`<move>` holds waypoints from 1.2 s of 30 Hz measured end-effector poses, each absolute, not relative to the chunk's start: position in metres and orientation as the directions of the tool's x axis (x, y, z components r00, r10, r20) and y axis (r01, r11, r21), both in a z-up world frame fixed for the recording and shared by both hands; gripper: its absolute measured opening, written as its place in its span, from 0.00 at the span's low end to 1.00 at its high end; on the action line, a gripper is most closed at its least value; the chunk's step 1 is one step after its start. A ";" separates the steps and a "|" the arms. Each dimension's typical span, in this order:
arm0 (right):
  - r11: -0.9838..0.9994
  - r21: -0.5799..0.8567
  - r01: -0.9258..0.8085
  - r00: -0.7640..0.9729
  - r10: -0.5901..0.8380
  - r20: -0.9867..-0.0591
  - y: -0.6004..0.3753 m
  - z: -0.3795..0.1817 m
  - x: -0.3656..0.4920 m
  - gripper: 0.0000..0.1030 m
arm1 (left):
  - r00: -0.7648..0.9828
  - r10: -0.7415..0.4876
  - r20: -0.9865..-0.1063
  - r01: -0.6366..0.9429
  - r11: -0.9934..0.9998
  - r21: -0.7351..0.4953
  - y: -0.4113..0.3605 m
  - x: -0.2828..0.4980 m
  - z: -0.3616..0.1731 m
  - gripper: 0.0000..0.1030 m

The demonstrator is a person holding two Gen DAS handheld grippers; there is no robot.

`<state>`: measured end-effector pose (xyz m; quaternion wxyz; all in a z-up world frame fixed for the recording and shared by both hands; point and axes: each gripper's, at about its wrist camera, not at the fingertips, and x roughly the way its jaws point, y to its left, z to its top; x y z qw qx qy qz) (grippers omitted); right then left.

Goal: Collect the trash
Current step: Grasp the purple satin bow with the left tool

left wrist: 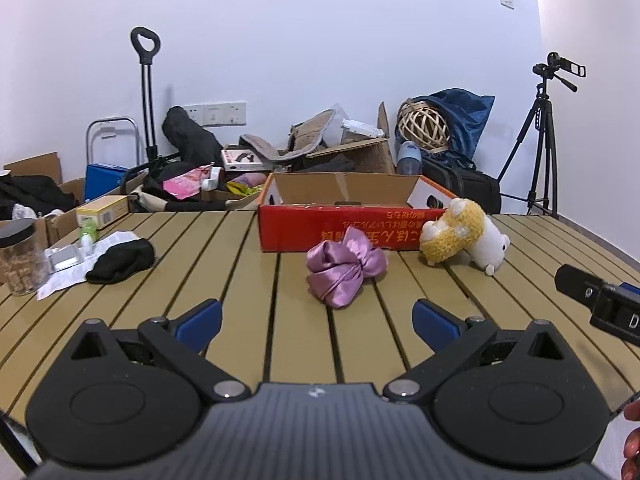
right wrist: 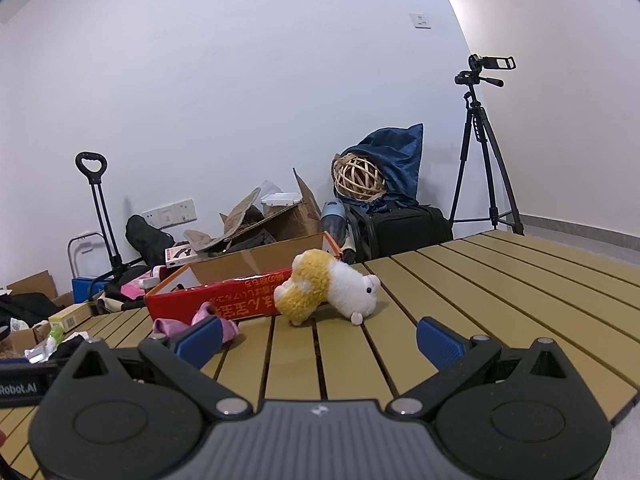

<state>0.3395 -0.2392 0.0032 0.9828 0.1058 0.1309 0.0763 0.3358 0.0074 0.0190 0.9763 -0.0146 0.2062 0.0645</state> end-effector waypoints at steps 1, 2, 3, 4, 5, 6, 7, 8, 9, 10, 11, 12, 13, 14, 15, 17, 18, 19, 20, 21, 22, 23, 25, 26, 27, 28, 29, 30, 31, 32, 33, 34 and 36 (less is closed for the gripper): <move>0.966 0.224 -0.125 0.954 0.179 -0.241 -0.240 0.003 0.342 1.00 | 0.907 0.108 -0.407 -0.121 0.993 -0.005 0.007 0.340 0.019 1.00; 0.967 0.221 -0.127 0.953 0.180 -0.243 -0.241 0.003 0.346 1.00 | 0.907 0.099 -0.410 -0.111 0.994 -0.005 0.006 0.345 0.020 1.00; 0.967 0.219 -0.128 0.953 0.181 -0.244 -0.242 0.003 0.348 1.00 | 0.907 0.092 -0.411 -0.103 0.995 -0.005 0.005 0.350 0.020 1.00; 0.968 0.217 -0.129 0.953 0.181 -0.244 -0.243 0.003 0.351 1.00 | 0.907 0.088 -0.411 -0.099 0.995 -0.004 0.004 0.354 0.020 1.00; 0.969 0.213 -0.127 0.953 0.179 -0.243 -0.244 0.003 0.354 1.00 | 0.907 0.085 -0.413 -0.094 0.996 -0.001 0.002 0.360 0.020 1.00; 0.970 0.208 -0.124 0.954 0.174 -0.243 -0.244 0.004 0.357 1.00 | 0.905 0.083 -0.417 -0.090 0.996 0.004 0.001 0.366 0.019 1.00; 0.972 0.202 -0.120 0.955 0.168 -0.243 -0.245 0.004 0.360 1.00 | 0.904 0.082 -0.420 -0.087 0.996 0.009 -0.001 0.371 0.018 1.00; 0.973 0.198 -0.115 0.956 0.163 -0.244 -0.246 0.004 0.364 1.00 | 0.902 0.083 -0.423 -0.085 0.996 0.014 -0.002 0.377 0.017 1.00; 0.974 0.196 -0.111 0.957 0.158 -0.244 -0.248 0.004 0.367 1.00 | 0.900 0.083 -0.427 -0.082 0.996 0.020 -0.003 0.384 0.016 1.00; 0.974 0.197 -0.108 0.958 0.155 -0.243 -0.250 0.003 0.370 1.00 | 0.898 0.082 -0.433 -0.078 0.997 0.026 -0.003 0.391 0.013 1.00; 0.974 0.200 -0.107 0.958 0.155 -0.242 -0.252 0.003 0.374 1.00 | 0.892 0.086 -0.444 -0.079 0.996 0.034 -0.004 0.399 0.012 1.00; 0.974 0.203 -0.105 0.958 0.153 -0.242 -0.254 0.002 0.377 1.00 | 0.884 0.092 -0.459 -0.082 0.996 0.040 -0.004 0.408 0.010 1.00; 0.974 0.203 -0.101 0.958 0.150 -0.243 -0.255 0.002 0.381 1.00 | 0.876 0.092 -0.473 -0.083 0.996 0.041 -0.003 0.416 0.008 1.00; 0.975 0.200 -0.098 0.959 0.146 -0.243 -0.256 0.001 0.385 1.00 | 0.870 0.091 -0.484 -0.083 0.996 0.039 -0.002 0.423 0.006 1.00; 0.976 0.195 -0.094 0.960 0.141 -0.243 -0.258 0.001 0.388 1.00 | 0.864 0.095 -0.495 -0.087 0.995 0.039 -0.002 0.431 0.004 1.00; 0.979 0.188 -0.082 0.961 0.128 -0.246 -0.261 0.000 0.396 1.00 | 0.853 0.104 -0.512 -0.095 0.995 0.044 -0.001 0.444 0.000 1.00; 0.979 0.190 -0.074 0.961 0.121 -0.249 -0.263 -0.001 0.400 1.00 | 0.849 0.107 -0.518 -0.096 0.994 0.047 -0.001 0.450 -0.001 1.00; 0.979 0.191 -0.066 0.961 0.114 -0.252 -0.265 -0.001 0.404 1.00 | 0.846 0.108 -0.522 -0.097 0.994 0.049 -0.001 0.455 -0.003 1.00; 0.980 0.192 -0.056 0.962 0.104 -0.253 -0.267 -0.002 0.408 1.00 | 0.843 0.111 -0.526 -0.097 0.994 0.054 -0.002 0.461 -0.004 1.00; 0.981 0.191 -0.045 0.962 0.094 -0.257 -0.269 -0.002 0.412 1.00 | 0.842 0.114 -0.528 -0.096 0.993 0.062 -0.003 0.465 -0.005 1.00; 0.981 0.190 -0.037 0.961 0.087 -0.261 -0.270 -0.002 0.415 1.00 | 0.841 0.117 -0.528 -0.092 0.993 0.074 -0.004 0.470 -0.006 1.00; 0.981 0.189 -0.032 0.961 0.082 -0.264 -0.271 -0.002 0.419 1.00 | 0.840 0.121 -0.529 -0.088 0.992 0.088 -0.006 0.475 -0.008 1.00; 0.983 0.184 -0.027 0.961 0.076 -0.267 -0.273 -0.002 0.424 1.00 | 0.835 0.129 -0.535 -0.082 0.990 0.111 -0.009 0.486 -0.011 1.00; 0.983 0.180 -0.027 0.961 0.075 -0.266 -0.274 -0.002 0.427 1.00 | 0.831 0.130 -0.541 -0.081 0.990 0.115 -0.010 0.492 -0.013 1.00; 0.984 0.175 -0.029 0.961 0.076 -0.266 -0.274 -0.002 0.429 1.00 | 0.828 0.132 -0.544 -0.083 0.990 0.115 -0.010 0.497 -0.015 1.00; 0.985 0.171 -0.032 0.961 0.077 -0.265 -0.274 -0.002 0.431 1.00 | 0.826 0.134 -0.548 -0.085 0.990 0.114 -0.010 0.502 -0.016 1.00; 0.986 0.166 -0.034 0.961 0.078 -0.264 -0.274 -0.001 0.433 1.00 | 0.820 0.135 -0.556 -0.086 0.990 0.112 -0.011 0.507 -0.018 1.00; 0.986 0.163 -0.035 0.962 0.077 -0.263 -0.275 -0.001 0.435 1.00 | 0.815 0.137 -0.563 -0.090 0.990 0.111 -0.011 0.512 -0.020 1.00; 0.986 0.162 -0.034 0.962 0.077 -0.264 -0.276 -0.001 0.437 1.00 | 0.810 0.141 -0.569 -0.095 0.989 0.109 -0.010 0.516 -0.022 1.00; 0.986 0.163 -0.032 0.961 0.075 -0.267 -0.277 -0.001 0.439 1.00 | 0.805 0.145 -0.575 -0.101 0.989 0.107 -0.010 0.521 -0.024 1.00; 0.986 0.164 -0.027 0.960 0.072 -0.271 -0.278 0.000 0.442 1.00 | 0.800 0.146 -0.581 -0.105 0.989 0.104 -0.009 0.526 -0.026 1.00; 0.986 0.167 -0.020 0.960 0.066 -0.274 -0.280 0.000 0.445 1.00 | 0.796 0.148 -0.587 -0.108 0.989 0.102 -0.009 0.529 -0.028 1.00; 0.984 0.176 -0.003 0.959 0.053 -0.278 -0.284 0.001 0.449 1.00 | 0.788 0.147 -0.598 -0.107 0.989 0.102 -0.008 0.535 -0.031 1.00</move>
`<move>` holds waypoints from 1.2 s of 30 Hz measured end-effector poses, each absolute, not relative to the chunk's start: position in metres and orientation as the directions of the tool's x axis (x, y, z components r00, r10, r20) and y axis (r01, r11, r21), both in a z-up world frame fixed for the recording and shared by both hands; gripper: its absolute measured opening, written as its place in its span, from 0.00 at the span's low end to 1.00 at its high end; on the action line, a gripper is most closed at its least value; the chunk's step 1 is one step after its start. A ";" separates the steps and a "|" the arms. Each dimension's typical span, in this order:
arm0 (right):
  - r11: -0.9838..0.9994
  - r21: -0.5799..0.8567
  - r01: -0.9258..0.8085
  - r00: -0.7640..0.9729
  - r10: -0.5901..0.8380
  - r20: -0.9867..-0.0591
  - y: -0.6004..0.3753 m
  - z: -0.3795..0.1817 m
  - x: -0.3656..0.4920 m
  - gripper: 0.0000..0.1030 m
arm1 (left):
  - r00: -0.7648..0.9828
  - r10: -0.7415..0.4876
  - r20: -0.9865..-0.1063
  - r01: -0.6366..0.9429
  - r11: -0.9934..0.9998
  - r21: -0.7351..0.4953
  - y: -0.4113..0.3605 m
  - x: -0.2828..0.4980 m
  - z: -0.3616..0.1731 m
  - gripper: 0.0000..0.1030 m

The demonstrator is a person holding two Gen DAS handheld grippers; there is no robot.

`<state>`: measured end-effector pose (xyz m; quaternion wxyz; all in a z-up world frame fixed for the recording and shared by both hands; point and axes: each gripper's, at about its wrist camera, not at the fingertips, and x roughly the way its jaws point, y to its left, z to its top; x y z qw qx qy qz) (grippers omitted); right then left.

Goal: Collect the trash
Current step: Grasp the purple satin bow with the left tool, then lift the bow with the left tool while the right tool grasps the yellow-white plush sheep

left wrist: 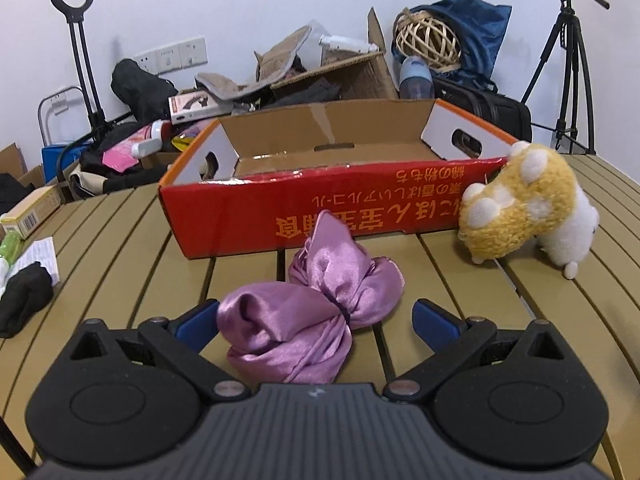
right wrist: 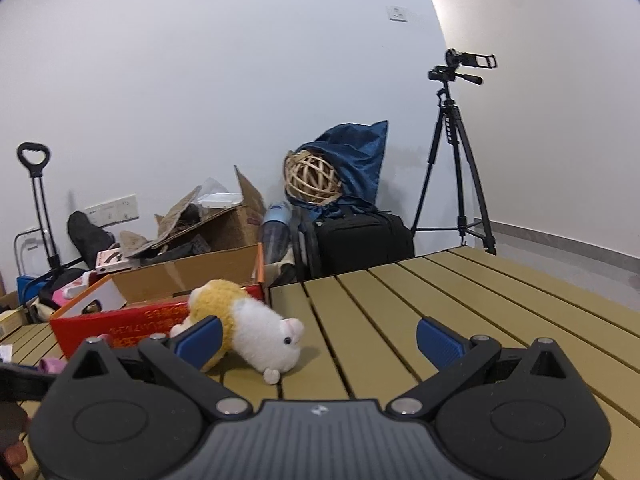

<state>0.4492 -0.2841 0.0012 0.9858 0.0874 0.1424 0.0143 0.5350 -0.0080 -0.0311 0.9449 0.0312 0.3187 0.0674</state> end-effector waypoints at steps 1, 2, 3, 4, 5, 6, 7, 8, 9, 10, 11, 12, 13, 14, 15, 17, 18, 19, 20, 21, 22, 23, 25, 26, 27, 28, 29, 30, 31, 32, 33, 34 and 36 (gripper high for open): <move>0.983 0.183 0.002 0.958 0.050 -0.281 -0.286 0.002 0.452 1.00 | 0.784 0.149 -0.602 -0.107 0.989 0.106 -0.008 0.538 -0.033 1.00; 0.982 0.190 0.006 0.958 0.049 -0.284 -0.288 0.002 0.454 1.00 | 0.781 0.152 -0.606 -0.107 0.988 0.109 -0.008 0.540 -0.034 1.00; 0.980 0.197 0.009 0.957 0.049 -0.287 -0.290 0.002 0.456 1.00 | 0.778 0.154 -0.609 -0.108 0.988 0.112 -0.009 0.542 -0.035 1.00; 0.979 0.202 0.011 0.956 0.049 -0.290 -0.292 0.001 0.458 1.00 | 0.776 0.153 -0.612 -0.106 0.988 0.112 -0.009 0.543 -0.037 0.99; 0.979 0.205 0.013 0.955 0.049 -0.294 -0.293 0.001 0.461 1.00 | 0.774 0.153 -0.614 -0.106 0.988 0.112 -0.008 0.544 -0.038 0.97; 0.978 0.209 0.014 0.953 0.050 -0.298 -0.294 0.000 0.463 1.00 | 0.774 0.155 -0.614 -0.107 0.988 0.114 -0.009 0.546 -0.038 0.95; 0.977 0.214 0.013 0.952 0.054 -0.302 -0.295 -0.001 0.465 1.00 | 0.775 0.156 -0.612 -0.107 0.987 0.117 -0.009 0.546 -0.039 0.91; 0.976 0.219 0.013 0.950 0.056 -0.306 -0.295 -0.001 0.467 1.00 | 0.776 0.156 -0.612 -0.106 0.987 0.118 -0.009 0.547 -0.039 0.89; 0.975 0.222 0.014 0.949 0.057 -0.309 -0.295 -0.002 0.468 1.00 | 0.777 0.153 -0.610 -0.103 0.988 0.116 -0.008 0.547 -0.039 0.88; 0.975 0.223 0.015 0.949 0.057 -0.310 -0.295 -0.003 0.469 1.00 | 0.779 0.149 -0.608 -0.100 0.988 0.114 -0.008 0.546 -0.039 0.85; 0.975 0.223 0.015 0.948 0.057 -0.312 -0.295 -0.003 0.470 1.00 | 0.781 0.145 -0.607 -0.097 0.989 0.112 -0.008 0.546 -0.039 0.81; 0.975 0.223 0.014 0.948 0.058 -0.313 -0.295 -0.003 0.470 1.00 | 0.782 0.143 -0.607 -0.095 0.989 0.110 -0.007 0.547 -0.039 0.80; 0.975 0.223 0.013 0.947 0.060 -0.315 -0.294 -0.004 0.471 1.00 | 0.782 0.141 -0.607 -0.093 0.990 0.110 -0.008 0.546 -0.039 0.76; 0.975 0.221 0.012 0.947 0.060 -0.317 -0.293 -0.004 0.470 1.00 | 0.782 0.141 -0.607 -0.092 0.990 0.112 -0.008 0.546 -0.039 0.71; 0.976 0.219 0.011 0.946 0.061 -0.319 -0.291 -0.004 0.471 1.00 | 0.784 0.137 -0.605 -0.088 0.990 0.110 -0.008 0.545 -0.040 0.68; 0.976 0.218 0.010 0.945 0.062 -0.322 -0.290 -0.004 0.471 1.00 | 0.787 0.122 -0.604 -0.080 0.992 0.096 -0.007 0.543 -0.039 0.54; 0.976 0.220 0.010 0.944 0.063 -0.323 -0.290 -0.005 0.472 1.00 | 0.791 0.117 -0.601 -0.079 0.993 0.089 -0.006 0.541 -0.039 0.50; 0.975 0.221 0.010 0.944 0.064 -0.325 -0.289 -0.005 0.472 1.00 | 0.794 0.112 -0.597 -0.077 0.993 0.084 -0.006 0.539 -0.038 0.45; 0.975 0.224 0.010 0.943 0.065 -0.327 -0.288 -0.005 0.473 1.00 | 0.798 0.109 -0.593 -0.077 0.994 0.079 -0.005 0.537 -0.037 0.42; 0.974 0.226 0.009 0.942 0.067 -0.329 -0.288 -0.005 0.473 1.00 | 0.799 0.106 -0.591 -0.077 0.994 0.075 -0.005 0.535 -0.036 0.41; 0.974 0.226 0.006 0.941 0.070 -0.330 -0.286 -0.005 0.473 1.00 | 0.801 0.103 -0.589 -0.078 0.995 0.068 -0.005 0.532 -0.035 0.40; 0.974 0.226 0.003 0.941 0.074 -0.331 -0.285 -0.005 0.473 1.00 | 0.803 0.100 -0.587 -0.078 0.995 0.062 -0.004 0.530 -0.033 0.39; 0.975 0.222 -0.006 0.940 0.081 -0.332 -0.283 -0.005 0.472 1.00 | 0.809 0.097 -0.580 -0.081 0.995 0.054 -0.003 0.524 -0.030 0.37; 0.975 0.220 -0.009 0.939 0.084 -0.332 -0.282 -0.005 0.472 1.00 | 0.813 0.095 -0.574 -0.082 0.995 0.049 -0.002 0.521 -0.028 0.37; 0.976 0.219 -0.013 0.939 0.087 -0.333 -0.281 -0.005 0.471 1.00 | 0.818 0.092 -0.568 -0.082 0.996 0.042 -0.001 0.517 -0.026 0.37; 0.976 0.219 -0.016 0.938 0.090 -0.334 -0.280 -0.005 0.471 1.00 | 0.822 0.088 -0.563 -0.083 0.996 0.036 0.000 0.512 -0.023 0.37; 0.976 0.219 -0.018 0.938 0.092 -0.335 -0.279 -0.005 0.470 1.00 | 0.825 0.083 -0.559 -0.082 0.996 0.027 0.002 0.507 -0.021 0.37; 0.976 0.218 -0.020 0.937 0.095 -0.337 -0.278 -0.005 0.469 1.00 | 0.826 0.080 -0.557 -0.084 0.996 0.019 0.004 0.503 -0.019 0.37; 0.976 0.216 -0.022 0.936 0.096 -0.338 -0.277 -0.004 0.468 1.00 | 0.828 0.081 -0.555 -0.090 0.996 0.011 0.006 0.497 -0.017 0.37; 0.977 0.214 -0.023 0.936 0.096 -0.339 -0.276 -0.004 0.467 1.00 | 0.831 0.084 -0.550 -0.100 0.995 0.002 0.008 0.491 -0.014 0.37; 0.977 0.212 -0.021 0.936 0.094 -0.339 -0.275 -0.004 0.466 1.00 | 0.835 0.087 -0.543 -0.107 0.994 -0.005 0.010 0.485 -0.012 0.37; 0.978 0.209 -0.021 0.937 0.092 -0.338 -0.274 -0.004 0.465 1.00 | 0.841 0.092 -0.533 -0.116 0.993 -0.011 0.012 0.477 -0.011 0.37; 0.979 0.202 -0.024 0.936 0.093 -0.340 -0.270 -0.004 0.463 1.00 | 0.855 0.099 -0.510 -0.134 0.990 -0.032 0.016 0.463 -0.007 0.37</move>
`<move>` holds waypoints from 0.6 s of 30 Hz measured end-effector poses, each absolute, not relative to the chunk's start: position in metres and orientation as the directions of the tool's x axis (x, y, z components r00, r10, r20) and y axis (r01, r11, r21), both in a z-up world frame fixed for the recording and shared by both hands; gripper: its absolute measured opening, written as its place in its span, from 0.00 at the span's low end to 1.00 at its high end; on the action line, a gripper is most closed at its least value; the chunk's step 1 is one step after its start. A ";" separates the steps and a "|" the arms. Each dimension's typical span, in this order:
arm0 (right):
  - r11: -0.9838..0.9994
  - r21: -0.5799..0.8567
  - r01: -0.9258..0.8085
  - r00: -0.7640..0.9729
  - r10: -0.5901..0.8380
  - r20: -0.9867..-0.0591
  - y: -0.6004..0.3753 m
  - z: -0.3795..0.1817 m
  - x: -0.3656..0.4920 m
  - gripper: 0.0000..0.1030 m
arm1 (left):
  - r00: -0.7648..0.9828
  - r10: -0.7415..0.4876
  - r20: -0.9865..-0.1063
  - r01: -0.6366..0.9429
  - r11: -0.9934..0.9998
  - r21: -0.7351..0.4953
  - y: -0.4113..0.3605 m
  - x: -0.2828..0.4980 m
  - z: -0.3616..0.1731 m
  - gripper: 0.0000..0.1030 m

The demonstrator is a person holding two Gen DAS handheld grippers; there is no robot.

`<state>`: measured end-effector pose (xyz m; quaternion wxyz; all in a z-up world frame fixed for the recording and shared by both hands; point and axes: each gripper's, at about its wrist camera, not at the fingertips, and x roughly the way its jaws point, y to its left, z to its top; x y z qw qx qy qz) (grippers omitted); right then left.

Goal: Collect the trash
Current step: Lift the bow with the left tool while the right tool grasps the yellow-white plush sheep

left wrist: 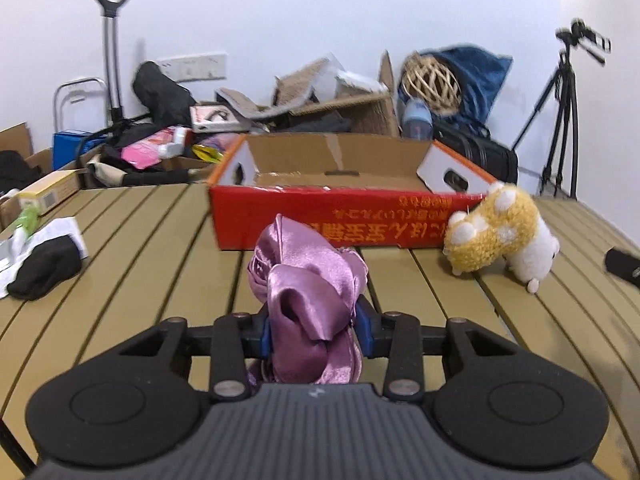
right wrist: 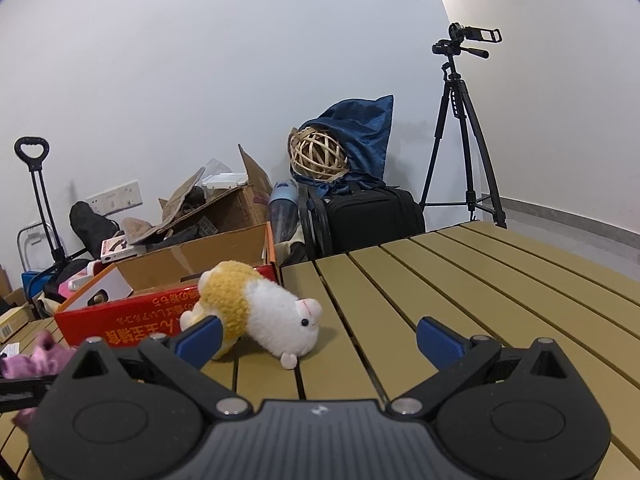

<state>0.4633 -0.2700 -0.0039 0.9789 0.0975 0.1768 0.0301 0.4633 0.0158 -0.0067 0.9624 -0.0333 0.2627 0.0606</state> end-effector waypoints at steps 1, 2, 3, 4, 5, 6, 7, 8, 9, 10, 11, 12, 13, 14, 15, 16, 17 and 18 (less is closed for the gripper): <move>0.981 0.194 -0.030 0.935 0.096 -0.342 -0.267 -0.004 0.462 1.00 | 0.862 0.099 -0.497 -0.142 0.989 -0.049 0.019 0.457 -0.005 0.37; 0.982 0.185 -0.035 0.934 0.098 -0.344 -0.265 -0.004 0.461 1.00 | 0.868 0.097 -0.487 -0.150 0.986 -0.071 0.022 0.451 -0.004 0.37; 0.984 0.171 -0.040 0.932 0.098 -0.348 -0.261 -0.004 0.460 1.00 | 0.873 0.091 -0.478 -0.156 0.983 -0.097 0.027 0.445 -0.003 0.37; 0.986 0.158 -0.046 0.930 0.100 -0.353 -0.258 -0.005 0.460 1.00 | 0.877 0.085 -0.473 -0.160 0.980 -0.121 0.031 0.441 -0.002 0.37; 0.988 0.145 -0.052 0.928 0.101 -0.358 -0.255 -0.005 0.460 1.00 | 0.880 0.079 -0.467 -0.164 0.976 -0.145 0.037 0.438 -0.002 0.37; 0.991 0.123 -0.060 0.927 0.101 -0.362 -0.252 -0.005 0.459 1.00 | 0.883 0.078 -0.463 -0.168 0.973 -0.156 0.042 0.435 -0.002 0.37; 0.993 0.101 -0.066 0.926 0.099 -0.365 -0.249 -0.004 0.458 1.00 | 0.884 0.083 -0.459 -0.175 0.972 -0.160 0.047 0.435 -0.001 0.37; 0.994 0.075 -0.075 0.926 0.097 -0.366 -0.245 -0.003 0.457 1.00 | 0.886 0.093 -0.455 -0.186 0.969 -0.164 0.053 0.435 0.001 0.37; 0.995 0.045 -0.092 0.924 0.102 -0.368 -0.241 -0.002 0.456 1.00 | 0.886 0.099 -0.452 -0.196 0.965 -0.173 0.058 0.435 0.004 0.37; 0.994 0.019 -0.107 0.923 0.107 -0.370 -0.238 -0.001 0.455 1.00 | 0.887 0.101 -0.451 -0.203 0.962 -0.184 0.064 0.435 0.005 0.37; 0.993 -0.007 -0.120 0.922 0.108 -0.372 -0.234 0.000 0.454 1.00 | 0.888 0.100 -0.449 -0.207 0.959 -0.196 0.069 0.435 0.008 0.37; 0.991 -0.039 -0.130 0.922 0.106 -0.373 -0.229 0.002 0.454 1.00 | 0.889 0.102 -0.447 -0.213 0.955 -0.207 0.075 0.435 0.010 0.37; 0.988 -0.067 -0.137 0.921 0.102 -0.375 -0.224 0.003 0.454 1.00 | 0.889 0.105 -0.445 -0.219 0.952 -0.212 0.080 0.435 0.012 0.37; 0.985 -0.095 -0.143 0.921 0.098 -0.377 -0.219 0.005 0.456 1.00 | 0.891 0.113 -0.440 -0.226 0.951 -0.213 0.085 0.435 0.015 0.37; 0.980 -0.129 -0.151 0.920 0.092 -0.380 -0.213 0.007 0.458 1.00 | 0.893 0.123 -0.433 -0.233 0.950 -0.210 0.088 0.433 0.017 0.37; 0.974 -0.162 -0.157 0.920 0.084 -0.383 -0.208 0.009 0.461 1.00 | 0.895 0.136 -0.424 -0.241 0.949 -0.203 0.091 0.432 0.019 0.37; 0.968 -0.193 -0.159 0.919 0.074 -0.386 -0.204 0.011 0.465 1.00 | 0.896 0.150 -0.417 -0.248 0.949 -0.193 0.093 0.432 0.021 0.37; 0.960 -0.230 -0.159 0.918 0.058 -0.392 -0.199 0.013 0.470 1.00 | 0.896 0.162 -0.413 -0.255 0.950 -0.181 0.095 0.432 0.023 0.37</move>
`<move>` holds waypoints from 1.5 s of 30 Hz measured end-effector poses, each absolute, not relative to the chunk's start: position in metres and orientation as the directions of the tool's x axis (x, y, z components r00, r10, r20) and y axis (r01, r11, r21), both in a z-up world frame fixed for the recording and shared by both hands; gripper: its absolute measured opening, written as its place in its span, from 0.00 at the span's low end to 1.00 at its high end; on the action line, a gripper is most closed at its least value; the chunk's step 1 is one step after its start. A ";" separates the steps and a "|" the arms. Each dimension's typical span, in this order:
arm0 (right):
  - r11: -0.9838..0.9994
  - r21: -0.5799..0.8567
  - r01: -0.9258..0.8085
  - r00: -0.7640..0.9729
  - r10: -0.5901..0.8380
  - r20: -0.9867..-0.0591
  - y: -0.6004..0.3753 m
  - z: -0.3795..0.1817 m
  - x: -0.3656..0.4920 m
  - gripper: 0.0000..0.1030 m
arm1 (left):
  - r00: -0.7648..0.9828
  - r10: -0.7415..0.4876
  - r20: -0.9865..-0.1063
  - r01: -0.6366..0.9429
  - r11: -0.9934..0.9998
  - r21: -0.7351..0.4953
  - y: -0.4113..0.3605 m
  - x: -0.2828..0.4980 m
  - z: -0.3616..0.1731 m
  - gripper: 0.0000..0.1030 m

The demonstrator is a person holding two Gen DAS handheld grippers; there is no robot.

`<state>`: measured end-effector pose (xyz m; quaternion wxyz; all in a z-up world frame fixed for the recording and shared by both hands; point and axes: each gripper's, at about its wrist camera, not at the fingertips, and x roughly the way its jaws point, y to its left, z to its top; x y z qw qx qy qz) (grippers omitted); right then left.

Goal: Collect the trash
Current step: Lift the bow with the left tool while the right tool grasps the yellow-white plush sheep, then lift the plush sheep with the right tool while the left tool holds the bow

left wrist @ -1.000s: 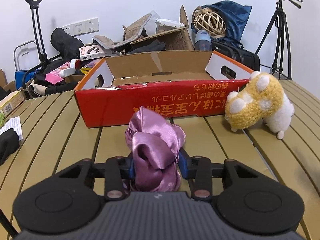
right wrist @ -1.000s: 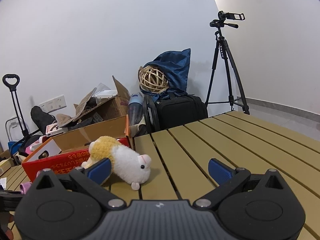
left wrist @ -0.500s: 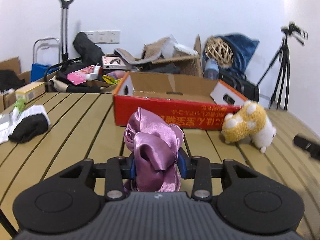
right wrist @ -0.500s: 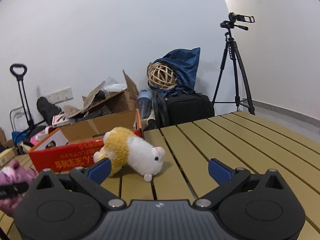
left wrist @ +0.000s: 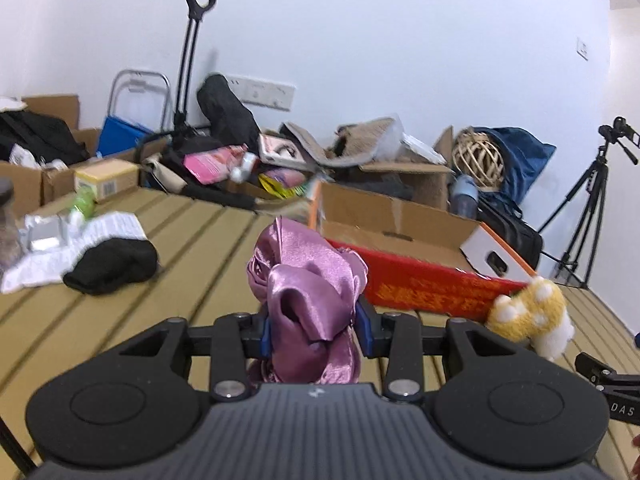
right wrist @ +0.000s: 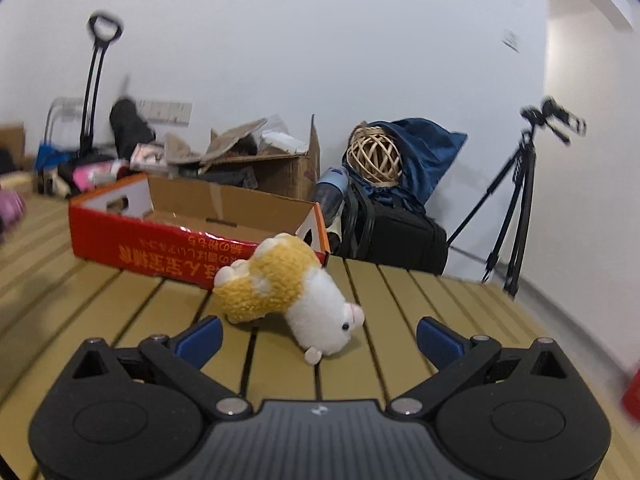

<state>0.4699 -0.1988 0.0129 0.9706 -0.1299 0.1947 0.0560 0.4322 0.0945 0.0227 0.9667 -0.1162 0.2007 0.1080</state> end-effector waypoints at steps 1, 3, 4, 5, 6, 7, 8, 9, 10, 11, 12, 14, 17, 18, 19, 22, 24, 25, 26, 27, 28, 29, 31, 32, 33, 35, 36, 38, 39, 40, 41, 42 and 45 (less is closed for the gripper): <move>0.952 -0.262 -0.160 0.915 0.043 -0.400 -0.195 0.014 0.476 1.00 | 0.895 0.173 -0.410 -0.262 0.950 -0.171 0.096 0.432 0.024 0.37; 0.932 -0.323 -0.162 0.909 0.013 -0.416 -0.187 0.015 0.486 1.00 | 0.895 0.186 -0.406 -0.269 0.950 -0.158 0.099 0.434 0.026 0.37; 0.926 -0.341 -0.163 0.906 0.004 -0.424 -0.185 0.014 0.491 1.00 | 0.895 0.187 -0.405 -0.269 0.951 -0.154 0.100 0.434 0.026 0.37; 0.921 -0.353 -0.165 0.901 -0.004 -0.433 -0.183 0.013 0.496 1.00 | 0.895 0.189 -0.404 -0.269 0.951 -0.153 0.101 0.435 0.026 0.37; 0.918 -0.360 -0.168 0.894 -0.012 -0.447 -0.182 0.012 0.502 1.00 | 0.894 0.191 -0.404 -0.271 0.951 -0.150 0.102 0.436 0.025 0.37; 0.914 -0.369 -0.171 0.885 -0.021 -0.465 -0.181 0.010 0.508 1.00 | 0.893 0.195 -0.405 -0.274 0.950 -0.147 0.103 0.436 0.025 0.37; 0.908 -0.382 -0.173 0.878 -0.034 -0.478 -0.180 0.007 0.515 1.00 | 0.892 0.200 -0.406 -0.278 0.950 -0.144 0.105 0.437 0.024 0.37; 0.900 -0.400 -0.172 0.873 -0.049 -0.485 -0.179 0.003 0.520 1.00 | 0.891 0.202 -0.407 -0.281 0.949 -0.143 0.107 0.438 0.024 0.37; 0.892 -0.418 -0.172 0.871 -0.060 -0.488 -0.177 0.000 0.524 1.00 | 0.889 0.205 -0.409 -0.285 0.948 -0.144 0.109 0.439 0.023 0.37; 0.883 -0.436 -0.175 0.870 -0.069 -0.489 -0.175 -0.002 0.528 1.00 | 0.888 0.207 -0.411 -0.287 0.947 -0.144 0.111 0.440 0.022 0.37; 0.873 -0.454 -0.179 0.869 -0.076 -0.488 -0.172 -0.005 0.532 1.00 | 0.886 0.208 -0.415 -0.290 0.946 -0.145 0.113 0.441 0.021 0.37; 0.860 -0.477 -0.180 0.865 -0.092 -0.493 -0.167 -0.009 0.540 1.00 | 0.879 0.209 -0.428 -0.295 0.944 -0.146 0.116 0.445 0.018 0.37; 0.847 -0.504 -0.169 0.861 -0.122 -0.494 -0.162 -0.013 0.553 1.00 | 0.873 0.207 -0.442 -0.298 0.943 -0.146 0.119 0.448 0.014 0.37; 0.846 -0.507 -0.163 0.862 -0.128 -0.491 -0.161 -0.014 0.557 1.00 | 0.871 0.205 -0.445 -0.298 0.943 -0.148 0.120 0.449 0.013 0.37; 0.848 -0.505 -0.159 0.862 -0.129 -0.490 -0.161 -0.014 0.560 1.00 | 0.871 0.203 -0.448 -0.297 0.943 -0.150 0.121 0.450 0.012 0.37; 0.849 -0.502 -0.164 0.864 -0.123 -0.489 -0.158 -0.015 0.569 1.00 | 0.869 0.199 -0.453 -0.297 0.942 -0.156 0.124 0.452 0.010 0.37; 0.839 -0.517 -0.171 0.863 -0.126 -0.490 -0.155 -0.016 0.575 0.99 | 0.867 0.198 -0.457 -0.298 0.941 -0.158 0.125 0.453 0.009 0.37; 0.833 -0.526 -0.172 0.863 -0.130 -0.489 -0.154 -0.017 0.577 0.99 | 0.866 0.197 -0.459 -0.298 0.941 -0.159 0.125 0.454 0.008 0.37; 0.828 -0.533 -0.172 0.863 -0.135 -0.488 -0.153 -0.018 0.580 0.99 | 0.866 0.196 -0.460 -0.298 0.941 -0.159 0.125 0.455 0.008 0.37; 0.825 -0.539 -0.171 0.862 -0.140 -0.488 -0.152 -0.019 0.581 0.98 | 0.865 0.196 -0.462 -0.298 0.941 -0.159 0.125 0.456 0.008 0.37; 0.825 -0.539 -0.169 0.859 -0.145 -0.491 -0.152 -0.020 0.582 0.96 | 0.864 0.196 -0.463 -0.298 0.941 -0.158 0.126 0.456 0.008 0.37; 0.824 -0.540 -0.170 0.857 -0.147 -0.494 -0.151 -0.022 0.583 0.90 | 0.864 0.195 -0.464 -0.297 0.942 -0.157 0.126 0.456 0.007 0.37; 0.818 -0.549 -0.168 0.859 -0.152 -0.489 -0.150 -0.024 0.584 0.82 | 0.863 0.192 -0.467 -0.297 0.941 -0.162 0.127 0.457 0.007 0.37; 0.815 -0.556 -0.164 0.860 -0.158 -0.485 -0.150 -0.025 0.585 0.79 | 0.862 0.192 -0.469 -0.298 0.940 -0.164 0.128 0.458 0.006 0.37; 0.814 -0.558 -0.162 0.861 -0.161 -0.483 -0.150 -0.025 0.586 0.77 | 0.861 0.191 -0.472 -0.299 0.940 -0.166 0.129 0.459 0.006 0.37; 0.819 -0.550 -0.165 0.859 -0.155 -0.489 -0.150 -0.026 0.587 0.55 | 0.860 0.189 -0.474 -0.299 0.939 -0.168 0.129 0.459 0.005 0.37; 0.825 -0.536 -0.178 0.853 -0.142 -0.502 -0.151 -0.028 0.587 0.48 | 0.861 0.189 -0.472 -0.298 0.940 -0.168 0.129 0.459 0.006 0.37; 0.816 -0.551 -0.175 0.858 -0.148 -0.492 -0.149 -0.031 0.583 0.47 | 0.865 0.181 -0.468 -0.289 0.942 -0.171 0.129 0.458 0.006 0.37; 0.810 -0.559 -0.176 0.861 -0.149 -0.487 -0.148 -0.032 0.582 0.46 | 0.866 0.178 -0.467 -0.285 0.943 -0.169 0.129 0.458 0.006 0.37; 0.805 -0.568 -0.174 0.863 -0.153 -0.482 -0.148 -0.033 0.580 0.46 | 0.866 0.179 -0.466 -0.284 0.944 -0.166 0.128 0.458 0.006 0.37; 0.802 -0.572 -0.173 0.864 -0.156 -0.479 -0.147 -0.033 0.579 0.45 | 0.866 0.179 -0.466 -0.283 0.945 -0.162 0.127 0.458 0.006 0.37; 0.802 -0.572 -0.170 0.864 -0.158 -0.478 -0.147 -0.033 0.577 0.45 | 0.866 0.178 -0.466 -0.281 0.946 -0.161 0.127 0.458 0.005 0.37; 0.805 -0.571 -0.163 0.868 -0.158 -0.470 -0.146 -0.031 0.572 0.44 | 0.868 0.175 -0.465 -0.277 0.947 -0.162 0.126 0.457 0.007 0.37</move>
